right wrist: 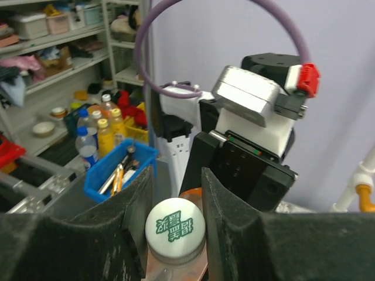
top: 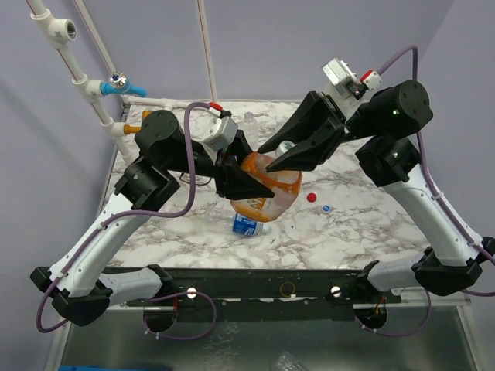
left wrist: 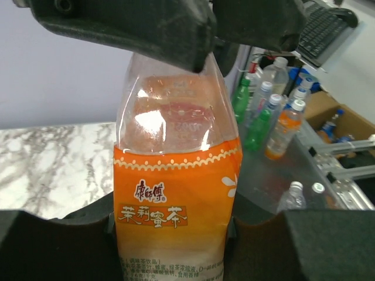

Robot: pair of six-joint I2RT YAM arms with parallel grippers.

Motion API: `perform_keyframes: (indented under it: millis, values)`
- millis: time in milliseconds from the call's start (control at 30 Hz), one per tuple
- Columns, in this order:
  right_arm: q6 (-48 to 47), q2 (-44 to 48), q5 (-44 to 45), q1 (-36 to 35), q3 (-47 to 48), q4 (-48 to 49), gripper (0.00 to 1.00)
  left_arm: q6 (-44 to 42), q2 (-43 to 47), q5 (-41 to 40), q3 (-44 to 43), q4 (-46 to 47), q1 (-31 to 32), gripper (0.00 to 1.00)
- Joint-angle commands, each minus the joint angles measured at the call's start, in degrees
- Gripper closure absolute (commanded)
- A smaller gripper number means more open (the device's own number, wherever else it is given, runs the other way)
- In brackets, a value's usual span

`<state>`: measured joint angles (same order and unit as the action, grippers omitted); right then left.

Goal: Unscrew the bottle caps
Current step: Unscrew the bottle cap from the plastic bottle.

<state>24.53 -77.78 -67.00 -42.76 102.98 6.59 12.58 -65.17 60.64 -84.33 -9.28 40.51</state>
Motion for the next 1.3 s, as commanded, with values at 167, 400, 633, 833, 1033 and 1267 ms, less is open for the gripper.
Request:
perform_keyframes:
  millis: [167, 400, 633, 833, 1033, 1267]
  values:
    - [-1.68, 2.02, -11.94, 0.75, 0.41, -9.04, 0.99, 0.41, 0.92, 5.31, -2.50, 1.85, -1.13, 0.91]
    - [-13.46, 6.19, 31.79, 0.79, 4.01, -26.28, 0.02, -6.85, 1.28, -6.24, -1.09, 0.48, -1.30, 0.93]
    - [-12.68, 4.11, 45.94, 0.80, 6.09, -28.60, 0.02, -15.22, 0.77, -27.92, 0.79, 0.49, -1.19, 0.94]
    - [-13.96, 1.78, 48.33, 0.75, 7.97, -29.55, 0.29, -17.32, 0.09, -34.13, 1.10, 0.58, -1.15, 0.95]
    - [-14.08, 1.47, 50.20, 0.76, 6.43, -25.40, 0.45, -17.07, -0.30, -33.76, 1.33, 0.58, -1.17, 0.95]
    - [-13.66, 1.68, 48.04, 0.82, 3.51, -19.56, 0.54, -17.21, -0.40, -34.17, 2.09, 0.58, -1.16, 0.95]
